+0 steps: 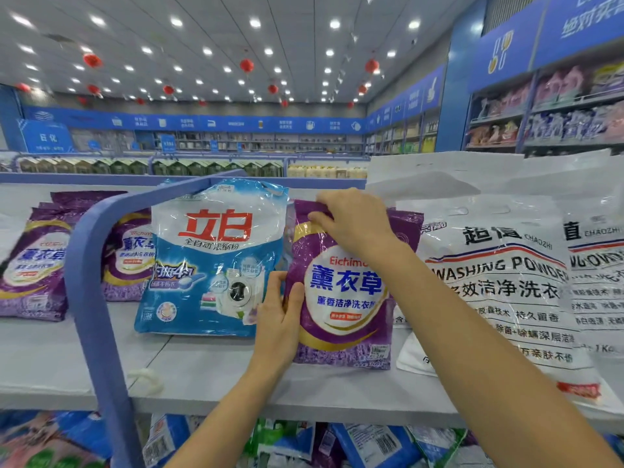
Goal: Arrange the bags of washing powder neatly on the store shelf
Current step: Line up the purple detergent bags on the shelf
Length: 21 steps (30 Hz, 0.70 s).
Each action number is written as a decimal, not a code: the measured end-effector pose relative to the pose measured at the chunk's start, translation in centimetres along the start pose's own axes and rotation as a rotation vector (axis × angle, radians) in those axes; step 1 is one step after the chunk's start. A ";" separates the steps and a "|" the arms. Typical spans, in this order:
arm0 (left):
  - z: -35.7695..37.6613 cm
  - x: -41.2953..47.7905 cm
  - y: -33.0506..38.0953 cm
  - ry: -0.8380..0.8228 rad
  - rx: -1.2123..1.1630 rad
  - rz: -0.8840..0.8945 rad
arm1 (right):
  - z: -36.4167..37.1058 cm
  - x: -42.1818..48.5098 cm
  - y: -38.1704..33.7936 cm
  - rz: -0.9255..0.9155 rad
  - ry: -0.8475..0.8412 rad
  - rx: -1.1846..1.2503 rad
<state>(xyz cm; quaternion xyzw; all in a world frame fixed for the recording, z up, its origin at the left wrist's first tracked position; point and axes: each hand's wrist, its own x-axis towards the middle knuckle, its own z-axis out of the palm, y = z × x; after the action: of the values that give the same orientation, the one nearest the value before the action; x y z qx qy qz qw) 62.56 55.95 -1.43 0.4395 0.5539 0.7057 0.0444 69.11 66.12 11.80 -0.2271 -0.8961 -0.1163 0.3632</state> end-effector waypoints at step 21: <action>-3.1 0.5 -2.4 -0.070 -0.199 -0.320 | 2.2 -5.2 5.7 0.581 0.099 0.931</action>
<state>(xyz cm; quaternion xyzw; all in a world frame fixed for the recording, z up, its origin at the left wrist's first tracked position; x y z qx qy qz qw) 59.14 54.87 -3.15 0.3635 0.5424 0.7252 0.2185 73.89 70.21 6.84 -0.2747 -0.7352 0.3869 0.4841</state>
